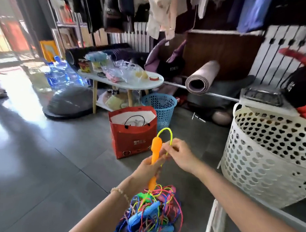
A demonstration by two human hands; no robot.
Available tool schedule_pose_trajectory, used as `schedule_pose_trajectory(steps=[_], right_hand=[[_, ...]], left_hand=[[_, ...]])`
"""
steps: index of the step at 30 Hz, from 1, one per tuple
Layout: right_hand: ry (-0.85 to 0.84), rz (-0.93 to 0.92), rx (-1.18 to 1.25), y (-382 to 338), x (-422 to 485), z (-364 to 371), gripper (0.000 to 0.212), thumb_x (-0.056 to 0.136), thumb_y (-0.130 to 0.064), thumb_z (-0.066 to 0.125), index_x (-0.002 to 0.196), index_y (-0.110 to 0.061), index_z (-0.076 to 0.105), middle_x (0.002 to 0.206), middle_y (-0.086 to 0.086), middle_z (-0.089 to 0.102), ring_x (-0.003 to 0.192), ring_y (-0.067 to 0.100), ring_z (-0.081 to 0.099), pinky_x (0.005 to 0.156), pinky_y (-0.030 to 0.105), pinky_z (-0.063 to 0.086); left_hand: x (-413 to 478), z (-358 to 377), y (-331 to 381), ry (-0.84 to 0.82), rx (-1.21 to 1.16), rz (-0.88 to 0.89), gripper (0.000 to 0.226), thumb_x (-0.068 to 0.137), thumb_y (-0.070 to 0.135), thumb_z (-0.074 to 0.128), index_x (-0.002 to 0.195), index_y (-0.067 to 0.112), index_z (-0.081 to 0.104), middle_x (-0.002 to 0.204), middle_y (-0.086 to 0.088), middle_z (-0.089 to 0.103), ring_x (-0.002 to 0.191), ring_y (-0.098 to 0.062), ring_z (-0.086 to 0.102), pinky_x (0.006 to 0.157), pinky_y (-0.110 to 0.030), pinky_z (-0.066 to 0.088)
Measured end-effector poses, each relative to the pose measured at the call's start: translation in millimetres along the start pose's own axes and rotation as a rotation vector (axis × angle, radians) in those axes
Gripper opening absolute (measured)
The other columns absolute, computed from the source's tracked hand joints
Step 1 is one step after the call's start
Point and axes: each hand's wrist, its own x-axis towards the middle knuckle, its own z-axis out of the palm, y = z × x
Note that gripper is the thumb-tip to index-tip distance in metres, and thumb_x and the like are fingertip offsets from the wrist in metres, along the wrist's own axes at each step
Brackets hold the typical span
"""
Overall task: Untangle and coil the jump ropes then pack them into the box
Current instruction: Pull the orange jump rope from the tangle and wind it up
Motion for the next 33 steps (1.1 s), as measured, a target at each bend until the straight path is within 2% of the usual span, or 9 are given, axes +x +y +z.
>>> schedule_pose_trajectory(steps=[3,6,9,11,14,18,22,26,33], right_hand=[[0.095,-0.046,-0.118,-46,-5,-33,0.036,0.098,-0.027,0.047,0.072,-0.007,0.063,0.060,-0.002,0.053,0.052,0.005,0.050,0.061,0.031,0.040],[0.115,0.069,0.202,-81,-25,-62,0.039,0.097,-0.040,0.041,0.082,-0.009,0.059,0.065,0.001,0.058,0.045,0.006,0.048,0.050,0.024,0.038],[-0.167,0.176,0.570,-96,-55,-67,0.052,0.096,-0.051,0.026,0.109,-0.017,0.063,0.094,0.001,0.071,0.065,0.013,0.057,0.056,0.024,0.040],[-0.294,0.157,0.552,-100,-80,-56,0.043,0.095,-0.046,0.034,0.107,-0.018,0.064,0.091,-0.005,0.071,0.073,0.011,0.057,0.059,0.022,0.039],[-0.207,0.015,0.273,-101,-109,-56,0.022,0.098,-0.021,0.046,0.094,-0.015,0.067,0.080,-0.006,0.071,0.067,0.005,0.053,0.055,0.018,0.036],[0.101,-0.006,0.545,-117,-123,-111,0.027,0.099,-0.012,0.041,0.089,-0.011,0.065,0.067,-0.003,0.069,0.055,0.003,0.054,0.055,0.014,0.045],[0.198,0.021,0.525,-131,-120,-154,0.025,0.099,-0.016,0.043,0.099,-0.005,0.066,0.076,0.000,0.069,0.056,0.004,0.054,0.059,0.013,0.048],[0.295,0.091,0.594,-125,-122,-166,0.024,0.099,-0.022,0.045,0.094,-0.010,0.066,0.083,0.003,0.069,0.059,0.009,0.055,0.057,0.015,0.049],[-0.017,0.209,0.535,-68,-170,-114,0.032,0.097,-0.033,0.044,0.112,-0.012,0.064,0.102,0.003,0.069,0.095,0.015,0.065,0.090,0.029,0.048]], left_hand=[[-30,11,45,0.017,0.035,0.149,0.013,0.097,0.017,0.050,0.092,0.012,0.061,0.057,0.011,0.061,0.039,0.000,0.036,0.044,-0.013,0.032],[-60,10,94,0.044,0.024,0.238,0.015,0.097,0.014,0.050,0.093,0.010,0.064,0.071,0.004,0.066,0.040,-0.001,0.037,0.044,-0.012,0.033],[-83,22,140,-0.003,-0.086,0.250,0.016,0.097,0.018,0.051,0.092,0.010,0.064,0.058,0.004,0.058,0.040,-0.004,0.035,0.042,-0.015,0.031],[-91,35,168,-0.050,-0.166,0.259,0.014,0.097,0.018,0.050,0.092,0.010,0.061,0.053,0.008,0.059,0.038,-0.002,0.032,0.039,-0.014,0.029],[-95,45,206,-0.051,-0.294,0.349,0.017,0.098,0.018,0.047,0.094,0.010,0.062,0.079,0.005,0.067,0.036,-0.001,0.032,0.036,-0.010,0.027],[-100,55,188,-0.048,0.010,0.291,0.028,0.100,0.029,0.044,0.115,0.012,0.060,0.105,0.001,0.069,0.045,0.001,0.044,0.045,-0.011,0.037],[-126,95,129,-0.381,0.056,0.177,0.024,0.099,0.029,0.045,0.115,0.022,0.062,0.105,0.010,0.071,0.091,-0.006,0.067,0.077,-0.017,0.051],[-139,110,129,-0.281,-0.101,0.226,0.018,0.095,0.014,0.053,0.110,0.013,0.062,0.094,0.005,0.073,0.077,-0.012,0.071,0.067,-0.019,0.055],[-116,128,145,-0.185,-0.291,0.213,0.015,0.094,0.010,0.055,0.108,0.008,0.060,0.098,-0.001,0.070,0.069,-0.010,0.071,0.062,-0.021,0.057]])
